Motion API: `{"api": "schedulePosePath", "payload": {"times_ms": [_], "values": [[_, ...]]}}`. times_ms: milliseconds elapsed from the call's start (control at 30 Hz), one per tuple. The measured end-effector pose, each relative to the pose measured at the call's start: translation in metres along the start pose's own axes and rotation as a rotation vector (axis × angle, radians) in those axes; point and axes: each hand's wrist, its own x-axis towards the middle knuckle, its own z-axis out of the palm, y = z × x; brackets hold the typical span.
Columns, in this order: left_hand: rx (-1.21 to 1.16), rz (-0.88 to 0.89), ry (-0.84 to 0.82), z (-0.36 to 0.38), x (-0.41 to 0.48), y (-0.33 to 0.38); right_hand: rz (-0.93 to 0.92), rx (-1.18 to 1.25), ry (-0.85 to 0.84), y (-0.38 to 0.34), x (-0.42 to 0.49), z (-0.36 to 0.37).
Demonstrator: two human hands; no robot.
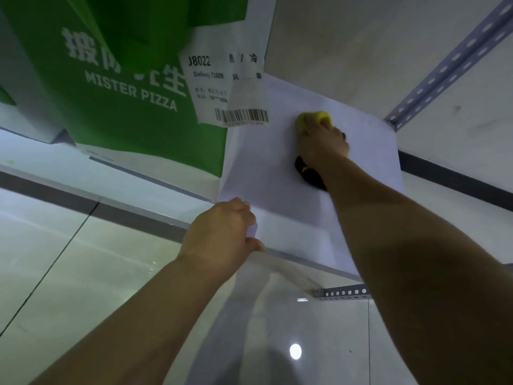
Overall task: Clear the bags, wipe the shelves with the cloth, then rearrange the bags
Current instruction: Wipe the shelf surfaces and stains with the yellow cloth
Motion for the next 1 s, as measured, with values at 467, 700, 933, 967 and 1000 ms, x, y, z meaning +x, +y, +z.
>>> {"api": "schedulePosePath", "payload": {"times_ms": [467, 700, 933, 967, 1000], "values": [[-0.085, -0.075, 0.07, -0.005, 0.003, -0.001, 0.178, 0.005, -0.054, 0.038, -0.028, -0.007], [-0.088, -0.075, 0.04, -0.008, 0.002, 0.005, -0.42, 0.048, -0.039, 0.023, -0.097, 0.011], [-0.09, -0.04, 0.0, -0.004, -0.002, 0.004, 0.265, 0.01, -0.053, 0.088, -0.106, -0.003], [-0.085, -0.04, 0.009, -0.004, -0.001, 0.004, 0.309, 0.021, -0.043, 0.075, -0.109, -0.001], [-0.081, -0.04, 0.015, -0.004, -0.001, 0.004, 0.319, 0.035, -0.038, 0.061, -0.113, 0.003]]}}
